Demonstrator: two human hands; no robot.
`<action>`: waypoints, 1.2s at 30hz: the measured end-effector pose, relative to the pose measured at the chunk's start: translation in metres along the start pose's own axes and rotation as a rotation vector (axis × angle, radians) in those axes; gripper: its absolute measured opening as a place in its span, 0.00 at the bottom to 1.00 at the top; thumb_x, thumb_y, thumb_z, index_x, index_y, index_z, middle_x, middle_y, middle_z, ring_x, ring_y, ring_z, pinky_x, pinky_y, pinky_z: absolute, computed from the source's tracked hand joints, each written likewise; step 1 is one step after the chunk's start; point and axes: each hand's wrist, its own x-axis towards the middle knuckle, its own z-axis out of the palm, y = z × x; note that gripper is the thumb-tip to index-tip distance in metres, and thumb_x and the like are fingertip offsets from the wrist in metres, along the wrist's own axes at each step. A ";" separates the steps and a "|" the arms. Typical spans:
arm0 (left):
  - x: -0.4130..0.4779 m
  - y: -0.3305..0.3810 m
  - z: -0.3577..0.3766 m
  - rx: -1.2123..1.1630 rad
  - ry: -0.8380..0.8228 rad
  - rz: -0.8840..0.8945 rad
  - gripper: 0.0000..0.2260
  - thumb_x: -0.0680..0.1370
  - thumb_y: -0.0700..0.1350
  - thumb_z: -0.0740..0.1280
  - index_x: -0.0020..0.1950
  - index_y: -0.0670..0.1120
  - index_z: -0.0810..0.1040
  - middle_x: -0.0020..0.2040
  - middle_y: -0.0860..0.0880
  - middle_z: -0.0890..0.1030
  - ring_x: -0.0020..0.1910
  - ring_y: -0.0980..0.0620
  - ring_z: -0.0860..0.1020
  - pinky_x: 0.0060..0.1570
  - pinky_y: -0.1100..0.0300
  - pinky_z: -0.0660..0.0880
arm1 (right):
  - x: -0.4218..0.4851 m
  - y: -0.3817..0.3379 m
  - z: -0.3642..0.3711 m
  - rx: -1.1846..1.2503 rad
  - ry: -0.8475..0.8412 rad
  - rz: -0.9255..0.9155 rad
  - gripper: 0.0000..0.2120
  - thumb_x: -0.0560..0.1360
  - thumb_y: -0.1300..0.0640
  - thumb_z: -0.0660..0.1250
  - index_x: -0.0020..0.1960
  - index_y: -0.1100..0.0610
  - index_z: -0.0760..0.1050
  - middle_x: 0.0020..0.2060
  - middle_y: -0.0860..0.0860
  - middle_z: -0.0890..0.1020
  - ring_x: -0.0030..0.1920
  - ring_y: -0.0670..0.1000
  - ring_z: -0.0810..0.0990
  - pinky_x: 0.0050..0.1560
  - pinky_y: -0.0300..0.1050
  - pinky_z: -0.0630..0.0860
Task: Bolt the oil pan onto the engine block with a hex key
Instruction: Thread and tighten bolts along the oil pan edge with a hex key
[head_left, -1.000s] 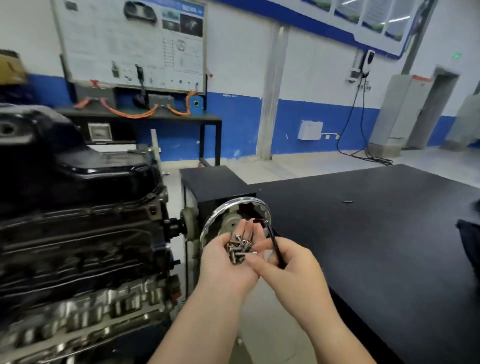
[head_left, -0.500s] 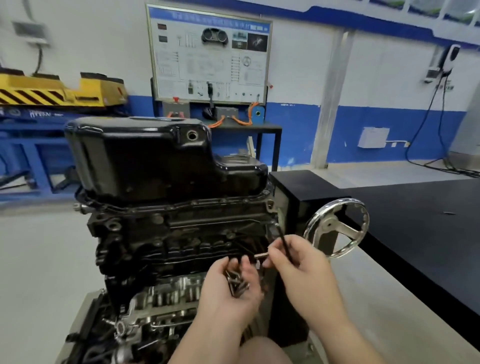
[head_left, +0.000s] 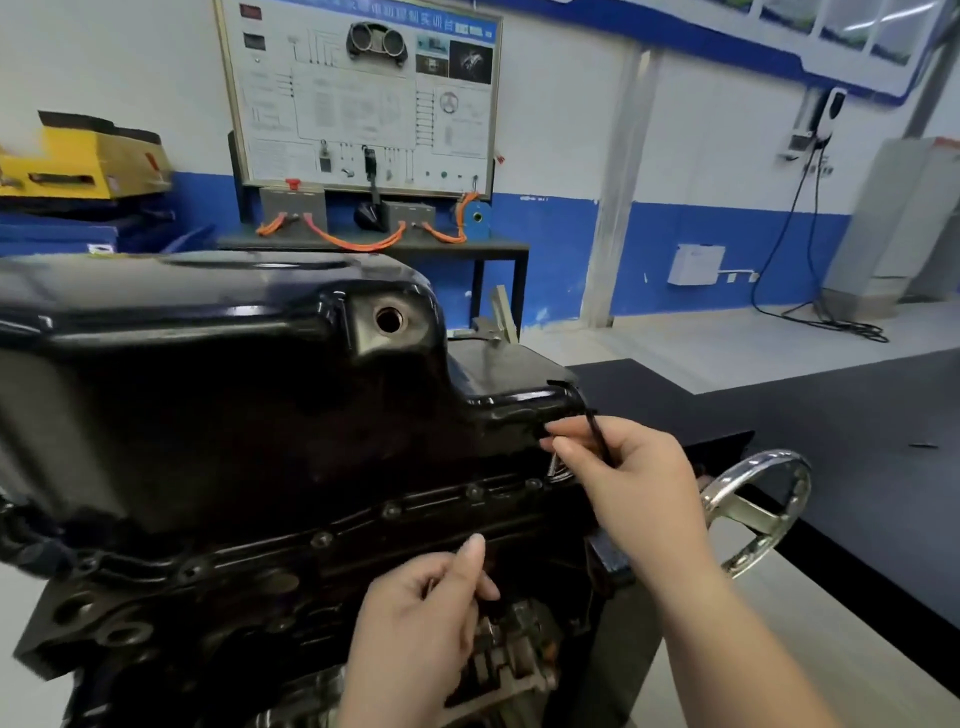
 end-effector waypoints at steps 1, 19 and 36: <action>0.003 -0.001 0.001 0.011 0.006 0.052 0.14 0.75 0.51 0.66 0.31 0.48 0.81 0.20 0.48 0.68 0.19 0.55 0.64 0.23 0.63 0.64 | 0.001 0.003 0.002 -0.029 0.004 -0.011 0.12 0.72 0.58 0.71 0.38 0.40 0.80 0.37 0.36 0.83 0.43 0.35 0.80 0.44 0.29 0.72; -0.018 -0.021 0.026 0.089 0.312 0.368 0.08 0.71 0.45 0.72 0.35 0.59 0.84 0.34 0.60 0.83 0.37 0.66 0.79 0.33 0.78 0.69 | -0.007 0.019 0.014 -0.213 0.060 -0.227 0.04 0.72 0.56 0.71 0.46 0.49 0.82 0.36 0.37 0.81 0.45 0.38 0.79 0.45 0.30 0.75; -0.016 -0.014 0.038 0.171 0.258 0.362 0.08 0.73 0.47 0.71 0.37 0.60 0.81 0.36 0.63 0.81 0.40 0.66 0.77 0.34 0.79 0.69 | -0.010 0.029 0.012 -0.148 0.007 -0.209 0.04 0.73 0.57 0.70 0.44 0.47 0.81 0.36 0.35 0.81 0.44 0.36 0.79 0.43 0.27 0.73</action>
